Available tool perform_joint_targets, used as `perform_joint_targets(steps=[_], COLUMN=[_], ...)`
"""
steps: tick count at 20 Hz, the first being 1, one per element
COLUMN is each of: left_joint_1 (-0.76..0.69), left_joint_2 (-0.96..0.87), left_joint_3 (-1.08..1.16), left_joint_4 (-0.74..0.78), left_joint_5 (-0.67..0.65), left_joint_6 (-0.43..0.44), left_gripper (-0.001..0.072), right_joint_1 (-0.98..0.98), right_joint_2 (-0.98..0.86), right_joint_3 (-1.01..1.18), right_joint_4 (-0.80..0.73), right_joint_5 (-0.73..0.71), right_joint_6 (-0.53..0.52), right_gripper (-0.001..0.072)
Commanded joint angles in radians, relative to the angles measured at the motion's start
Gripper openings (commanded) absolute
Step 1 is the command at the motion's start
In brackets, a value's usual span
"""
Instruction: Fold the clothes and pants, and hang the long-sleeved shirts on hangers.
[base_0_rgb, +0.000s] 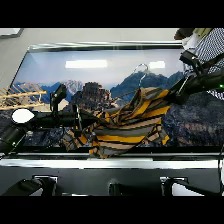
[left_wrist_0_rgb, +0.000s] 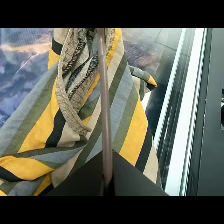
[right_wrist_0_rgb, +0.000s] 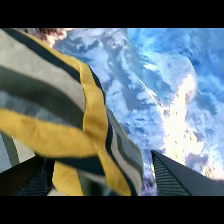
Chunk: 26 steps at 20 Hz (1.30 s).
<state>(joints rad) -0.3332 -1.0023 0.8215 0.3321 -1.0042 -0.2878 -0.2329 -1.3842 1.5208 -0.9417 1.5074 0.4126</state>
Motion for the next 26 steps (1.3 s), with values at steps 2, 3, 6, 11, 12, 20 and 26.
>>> perform_joint_targets(steps=[2,3,6,11,12,20,26], left_joint_1=[-0.001,-0.001,0.000,0.000,0.000,0.024,0.142], left_joint_2=[0.000,0.000,0.000,0.000,0.000,0.001,0.005], left_joint_3=[0.000,0.000,0.000,0.000,0.000,0.003,0.003], left_joint_4=[0.000,0.000,0.000,0.000,-0.001,-0.011,-0.010], left_joint_5=[0.000,0.000,0.000,0.000,0.002,0.093,0.115], left_joint_6=[0.000,0.000,0.000,-0.001,-0.004,-0.228,-0.436], left_gripper=[0.0019,0.0019,0.0019,0.0020,0.0021,0.0496,0.0628], right_joint_1=[-0.001,-0.001,-0.001,-0.001,-0.001,-0.001,-0.001], right_joint_2=[-0.045,-0.048,-0.047,-0.039,-0.032,0.110,0.185], right_joint_3=[0.000,0.000,0.000,0.000,0.000,0.000,0.000], right_joint_4=[0.081,0.081,0.080,0.074,0.073,0.055,0.047], right_joint_5=[0.010,0.018,0.055,0.083,0.100,0.137,0.137], right_joint_6=[-0.005,0.013,0.024,0.065,0.051,0.024,0.025], right_gripper=[0.0541,0.0379,0.0061,0.0021,0.0019,0.0013,0.0013])
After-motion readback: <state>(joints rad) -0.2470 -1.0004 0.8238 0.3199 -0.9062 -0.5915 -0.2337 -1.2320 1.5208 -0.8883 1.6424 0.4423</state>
